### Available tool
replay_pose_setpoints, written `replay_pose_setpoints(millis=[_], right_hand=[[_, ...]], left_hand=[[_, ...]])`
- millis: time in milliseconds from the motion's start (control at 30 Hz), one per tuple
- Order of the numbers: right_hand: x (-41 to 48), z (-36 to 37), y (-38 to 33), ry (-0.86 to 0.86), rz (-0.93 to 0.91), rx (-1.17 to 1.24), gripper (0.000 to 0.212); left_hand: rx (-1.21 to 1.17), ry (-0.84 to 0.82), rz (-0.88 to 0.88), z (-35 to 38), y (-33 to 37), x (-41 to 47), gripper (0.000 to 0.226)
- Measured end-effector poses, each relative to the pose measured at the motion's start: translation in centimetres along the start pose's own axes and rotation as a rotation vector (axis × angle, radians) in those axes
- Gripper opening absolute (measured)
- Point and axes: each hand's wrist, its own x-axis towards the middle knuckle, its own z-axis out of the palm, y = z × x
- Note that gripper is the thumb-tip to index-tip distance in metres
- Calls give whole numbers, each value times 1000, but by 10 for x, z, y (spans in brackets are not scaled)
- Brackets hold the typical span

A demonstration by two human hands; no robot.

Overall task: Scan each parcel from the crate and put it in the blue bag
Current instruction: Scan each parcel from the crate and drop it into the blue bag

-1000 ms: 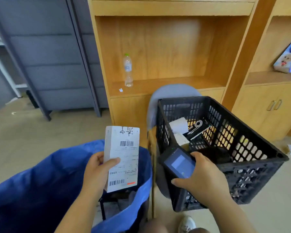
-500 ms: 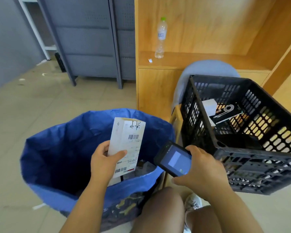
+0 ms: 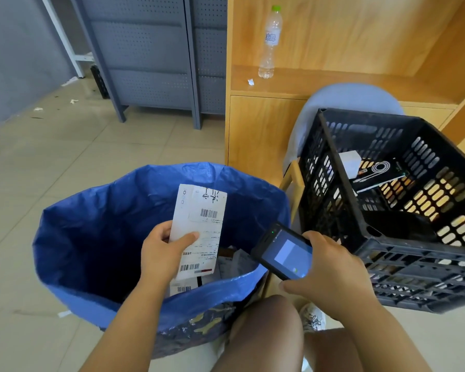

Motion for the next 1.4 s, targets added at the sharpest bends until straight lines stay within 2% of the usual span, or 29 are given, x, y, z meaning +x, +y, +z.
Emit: replay_pose_setpoints(millis=[100,200,367,567,867,1100,1400], right_hand=[[12,6,-3,-3,11,-14,84],[28,13,-7,-6,9,-36,83],[63,25,-9,-49,10,-68,82],[107,43,-7,-105,0,-147,91],[133,64,4,-151,46,-105,91],[135,61,6,-160,43,-108,95],[109,25,-2,-138,20,-164,75]], left_hand=[[123,17,-52,-5,-7,22,33],[342,-18,-100,-5,-16,50,40],[764,-165,-190,14,-37,92,51],[1076,-350,-360,42,-82,124,52],[998,-503,-427,85,-153,126,61],[1148,-703,-373,89,-172,107,34],[1186,-671,-118,71,-111,97,10]])
